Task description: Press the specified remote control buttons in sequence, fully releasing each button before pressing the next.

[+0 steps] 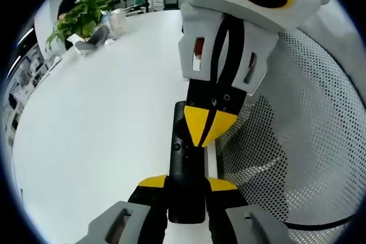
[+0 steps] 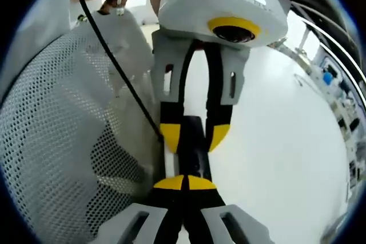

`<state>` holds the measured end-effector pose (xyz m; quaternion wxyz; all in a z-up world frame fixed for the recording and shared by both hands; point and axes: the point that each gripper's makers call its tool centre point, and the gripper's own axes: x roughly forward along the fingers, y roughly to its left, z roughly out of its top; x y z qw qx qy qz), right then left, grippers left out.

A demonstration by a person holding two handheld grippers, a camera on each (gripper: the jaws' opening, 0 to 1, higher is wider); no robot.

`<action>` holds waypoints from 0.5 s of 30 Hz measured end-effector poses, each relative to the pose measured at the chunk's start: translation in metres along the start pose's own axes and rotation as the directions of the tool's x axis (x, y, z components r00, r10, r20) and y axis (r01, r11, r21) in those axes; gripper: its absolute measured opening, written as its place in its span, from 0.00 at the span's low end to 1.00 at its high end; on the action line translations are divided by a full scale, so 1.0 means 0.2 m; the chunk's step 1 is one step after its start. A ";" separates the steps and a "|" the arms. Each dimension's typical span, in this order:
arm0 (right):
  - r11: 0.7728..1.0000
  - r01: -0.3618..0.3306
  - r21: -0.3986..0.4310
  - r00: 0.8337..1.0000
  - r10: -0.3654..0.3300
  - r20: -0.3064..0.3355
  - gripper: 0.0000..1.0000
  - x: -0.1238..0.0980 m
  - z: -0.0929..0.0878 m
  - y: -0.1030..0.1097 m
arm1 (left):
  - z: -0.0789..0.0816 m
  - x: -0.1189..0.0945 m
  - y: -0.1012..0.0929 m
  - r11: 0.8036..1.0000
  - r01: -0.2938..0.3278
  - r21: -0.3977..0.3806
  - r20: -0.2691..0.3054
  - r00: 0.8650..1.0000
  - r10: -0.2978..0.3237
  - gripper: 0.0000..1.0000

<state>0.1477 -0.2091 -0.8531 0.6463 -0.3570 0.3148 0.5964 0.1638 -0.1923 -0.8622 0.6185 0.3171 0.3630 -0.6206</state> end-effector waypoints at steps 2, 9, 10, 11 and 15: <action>1.000 -0.004 -0.007 1.000 0.003 -0.009 0.00 0.01 0.01 0.01 | 0.00 0.00 0.00 1.000 0.002 0.000 0.005 1.000 -0.002 0.25; 0.997 -0.021 -0.076 0.998 0.016 -0.061 0.00 0.02 0.00 0.02 | 0.01 0.00 0.00 1.000 0.013 -0.006 0.000 1.000 -0.013 0.25; 0.997 -0.015 -0.077 0.998 0.010 -0.063 0.00 0.03 0.01 0.01 | 0.01 0.00 0.00 0.999 0.018 -0.032 0.007 1.000 -0.017 0.25; 0.995 -0.023 -0.101 0.997 0.015 -0.079 0.00 0.03 0.00 0.01 | 0.01 0.00 0.01 1.000 0.020 -0.022 0.007 1.000 -0.020 0.25; 0.994 -0.017 -0.109 0.997 0.009 -0.076 0.00 0.03 0.00 0.01 | 0.00 0.00 0.00 1.000 0.014 0.019 0.020 1.000 -0.015 0.25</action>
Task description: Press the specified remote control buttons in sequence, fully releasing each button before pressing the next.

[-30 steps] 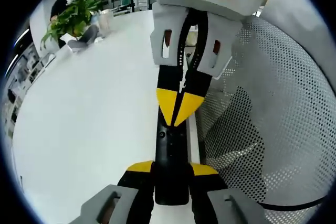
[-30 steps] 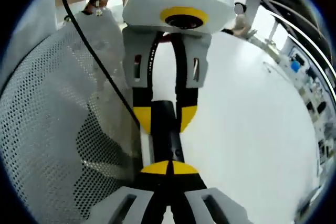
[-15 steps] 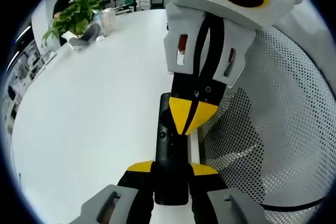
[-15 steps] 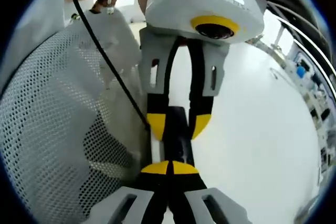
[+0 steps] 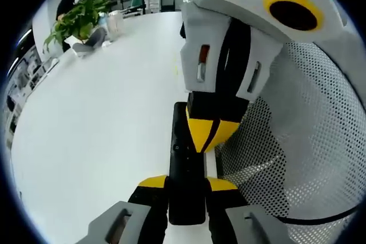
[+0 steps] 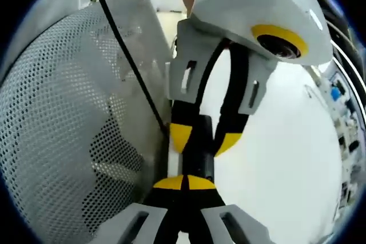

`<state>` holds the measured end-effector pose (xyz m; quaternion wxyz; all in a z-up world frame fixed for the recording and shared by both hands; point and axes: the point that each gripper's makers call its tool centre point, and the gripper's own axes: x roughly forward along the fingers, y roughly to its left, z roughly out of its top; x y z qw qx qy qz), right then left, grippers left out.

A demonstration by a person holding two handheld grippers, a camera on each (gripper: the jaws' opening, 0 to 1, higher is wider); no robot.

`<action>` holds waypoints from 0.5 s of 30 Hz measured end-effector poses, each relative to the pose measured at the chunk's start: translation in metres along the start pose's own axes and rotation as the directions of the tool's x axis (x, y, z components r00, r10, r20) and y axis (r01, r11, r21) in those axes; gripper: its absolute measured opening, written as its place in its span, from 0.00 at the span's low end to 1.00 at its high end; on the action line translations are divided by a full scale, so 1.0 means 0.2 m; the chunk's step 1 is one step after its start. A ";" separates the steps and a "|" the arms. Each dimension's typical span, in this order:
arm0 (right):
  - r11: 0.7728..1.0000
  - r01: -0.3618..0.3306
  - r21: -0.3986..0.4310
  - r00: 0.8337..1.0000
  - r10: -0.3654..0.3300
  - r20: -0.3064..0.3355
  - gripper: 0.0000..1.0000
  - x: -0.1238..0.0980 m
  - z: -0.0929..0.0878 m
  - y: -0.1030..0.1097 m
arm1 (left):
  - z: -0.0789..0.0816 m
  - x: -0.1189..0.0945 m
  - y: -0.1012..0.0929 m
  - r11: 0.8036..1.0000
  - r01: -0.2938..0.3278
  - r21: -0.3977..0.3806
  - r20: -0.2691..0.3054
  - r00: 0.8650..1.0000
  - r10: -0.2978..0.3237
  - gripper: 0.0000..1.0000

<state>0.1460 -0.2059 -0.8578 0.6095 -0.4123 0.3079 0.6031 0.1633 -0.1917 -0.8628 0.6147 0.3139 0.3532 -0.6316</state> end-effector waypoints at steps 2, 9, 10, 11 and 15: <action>0.998 -0.005 0.055 1.000 0.004 0.025 0.00 0.00 0.00 0.00 | 0.00 0.00 0.00 1.000 -0.006 -0.002 0.015 1.000 0.006 0.25; 0.996 0.003 0.094 0.999 -0.008 0.054 0.00 -0.01 0.01 -0.01 | 0.00 0.00 0.00 1.000 -0.022 0.011 0.002 1.000 0.022 0.25; 0.996 0.005 0.088 0.998 -0.010 0.055 0.00 -0.01 0.01 -0.01 | 0.00 0.00 0.00 1.000 -0.025 0.010 0.000 1.000 0.025 0.25; 0.997 0.008 0.079 0.998 -0.013 0.060 0.00 -0.02 0.01 0.00 | 0.00 0.00 0.00 1.000 -0.027 0.010 0.001 1.000 0.027 0.25; 0.994 0.059 0.091 0.994 -0.067 0.085 0.00 -0.06 0.03 -0.06 | 0.00 0.00 0.00 0.999 -0.038 0.016 0.004 0.999 0.037 0.25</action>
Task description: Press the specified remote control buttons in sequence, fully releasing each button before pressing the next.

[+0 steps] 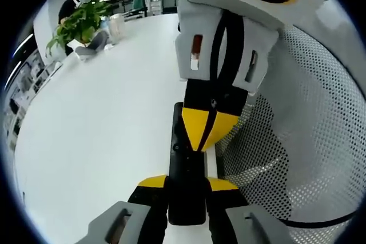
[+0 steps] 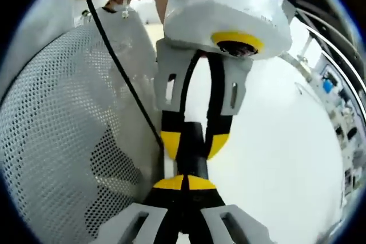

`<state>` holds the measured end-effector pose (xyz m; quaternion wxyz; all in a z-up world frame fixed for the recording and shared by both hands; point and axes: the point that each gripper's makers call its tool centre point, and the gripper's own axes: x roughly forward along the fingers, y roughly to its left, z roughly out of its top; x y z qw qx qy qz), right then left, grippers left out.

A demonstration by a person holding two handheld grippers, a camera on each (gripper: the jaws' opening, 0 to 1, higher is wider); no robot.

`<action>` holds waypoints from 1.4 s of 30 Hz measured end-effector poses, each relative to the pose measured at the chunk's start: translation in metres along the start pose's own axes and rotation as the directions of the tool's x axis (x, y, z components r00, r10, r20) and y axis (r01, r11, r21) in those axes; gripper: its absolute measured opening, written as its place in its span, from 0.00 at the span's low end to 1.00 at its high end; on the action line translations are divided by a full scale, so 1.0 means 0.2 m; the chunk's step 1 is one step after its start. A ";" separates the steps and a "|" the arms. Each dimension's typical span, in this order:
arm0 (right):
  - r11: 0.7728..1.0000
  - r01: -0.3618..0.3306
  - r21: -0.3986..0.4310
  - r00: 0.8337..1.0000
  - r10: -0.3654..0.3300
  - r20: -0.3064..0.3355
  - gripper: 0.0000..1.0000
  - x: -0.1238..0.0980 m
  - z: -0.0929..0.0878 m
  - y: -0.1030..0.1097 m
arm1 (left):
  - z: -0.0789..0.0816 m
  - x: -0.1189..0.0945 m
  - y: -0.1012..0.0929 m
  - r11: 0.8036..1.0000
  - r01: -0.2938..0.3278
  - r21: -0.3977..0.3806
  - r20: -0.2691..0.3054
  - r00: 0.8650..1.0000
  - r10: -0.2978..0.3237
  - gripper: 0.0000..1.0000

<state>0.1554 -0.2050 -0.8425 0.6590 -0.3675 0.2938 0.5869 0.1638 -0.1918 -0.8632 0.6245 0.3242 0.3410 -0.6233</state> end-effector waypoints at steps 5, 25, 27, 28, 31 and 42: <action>0.997 -0.011 0.076 1.000 0.013 -0.025 0.00 0.02 -0.06 -0.03 | 0.00 0.00 0.00 1.000 -0.001 0.000 -0.001 1.000 0.001 0.25; 0.997 -0.060 0.055 0.997 0.062 -0.035 0.00 0.04 -0.04 -0.03 | 0.00 0.00 0.00 1.000 -0.010 -0.004 0.007 1.000 0.010 0.25; 0.997 -0.065 0.046 0.997 0.067 -0.040 0.00 0.04 -0.04 -0.03 | 0.00 0.00 0.00 1.000 -0.010 -0.003 0.009 1.000 0.010 0.25; 0.997 -0.068 0.045 0.997 0.070 -0.041 0.00 0.04 -0.04 -0.03 | 0.00 0.00 0.00 1.000 -0.010 -0.003 0.010 1.000 0.010 0.25; 0.995 -0.081 0.051 0.996 0.083 -0.043 0.00 0.04 -0.04 -0.03 | 0.00 0.00 0.00 1.000 -0.011 -0.004 0.011 1.000 0.011 0.25; 0.961 -0.236 0.142 0.967 0.247 -0.063 0.00 0.04 -0.04 -0.04 | 0.00 0.00 0.00 1.000 -0.024 -0.018 0.059 0.998 0.025 0.25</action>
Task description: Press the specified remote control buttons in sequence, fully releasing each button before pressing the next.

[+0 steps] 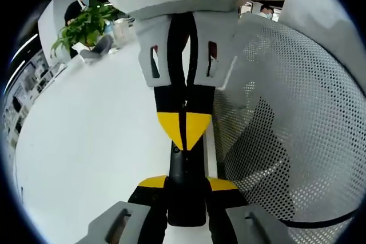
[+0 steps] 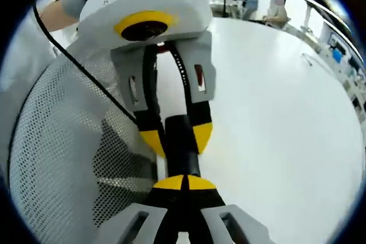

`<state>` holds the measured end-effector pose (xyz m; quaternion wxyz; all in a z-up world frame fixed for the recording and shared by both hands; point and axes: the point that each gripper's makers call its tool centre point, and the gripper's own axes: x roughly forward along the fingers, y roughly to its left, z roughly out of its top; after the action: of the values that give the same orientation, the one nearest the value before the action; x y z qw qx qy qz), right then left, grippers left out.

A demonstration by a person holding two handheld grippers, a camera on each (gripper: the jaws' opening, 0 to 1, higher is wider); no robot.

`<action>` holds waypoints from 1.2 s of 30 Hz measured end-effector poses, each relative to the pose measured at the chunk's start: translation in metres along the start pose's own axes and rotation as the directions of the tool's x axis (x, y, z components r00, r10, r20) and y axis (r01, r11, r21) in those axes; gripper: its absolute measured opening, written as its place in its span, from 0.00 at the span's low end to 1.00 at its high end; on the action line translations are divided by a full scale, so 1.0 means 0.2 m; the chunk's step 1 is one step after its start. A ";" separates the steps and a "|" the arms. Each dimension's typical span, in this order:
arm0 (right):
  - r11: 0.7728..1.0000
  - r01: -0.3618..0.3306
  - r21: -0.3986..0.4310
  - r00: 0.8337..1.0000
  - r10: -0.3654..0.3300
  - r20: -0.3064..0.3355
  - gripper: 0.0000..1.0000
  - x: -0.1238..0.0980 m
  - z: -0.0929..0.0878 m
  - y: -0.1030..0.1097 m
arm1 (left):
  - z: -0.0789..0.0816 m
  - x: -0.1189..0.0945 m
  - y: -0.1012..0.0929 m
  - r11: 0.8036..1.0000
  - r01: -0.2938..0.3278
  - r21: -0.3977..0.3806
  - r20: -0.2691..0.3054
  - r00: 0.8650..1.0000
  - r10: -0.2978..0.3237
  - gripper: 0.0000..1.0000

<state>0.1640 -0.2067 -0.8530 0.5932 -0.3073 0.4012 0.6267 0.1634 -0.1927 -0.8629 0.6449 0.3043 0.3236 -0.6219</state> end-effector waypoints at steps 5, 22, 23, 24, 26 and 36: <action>0.989 -0.016 -0.149 0.999 0.009 -0.043 0.00 0.00 -0.01 0.01 | 0.00 0.00 0.00 1.000 -0.011 -0.010 0.007 1.000 0.011 0.25; 0.997 0.041 0.061 0.991 -0.049 0.128 0.00 -0.04 0.01 -0.08 | 0.01 0.00 0.00 0.999 -0.026 -0.034 0.016 1.000 0.026 0.25; 0.998 0.032 0.063 0.991 -0.039 0.126 0.00 -0.05 0.02 -0.09 | 0.01 0.00 0.00 0.999 -0.026 -0.034 0.008 1.000 0.027 0.25; 0.997 0.019 0.069 0.993 -0.027 0.119 0.00 -0.05 0.02 -0.09 | 0.01 0.00 0.00 0.999 -0.026 -0.032 0.005 1.000 0.026 0.25; 0.998 -0.009 0.054 0.996 0.004 0.091 0.00 -0.04 0.02 -0.07 | 0.01 0.00 0.00 0.999 -0.022 -0.031 0.009 1.000 0.022 0.25; 0.998 -0.057 0.023 0.998 0.056 0.028 0.00 -0.01 0.00 -0.04 | 0.01 0.00 0.00 0.999 -0.027 -0.040 0.026 0.999 0.028 0.25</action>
<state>0.1724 -0.2082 -0.8531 0.5844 -0.2802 0.4088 0.6426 0.1642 -0.1945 -0.8624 0.6634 0.2874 0.3233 -0.6105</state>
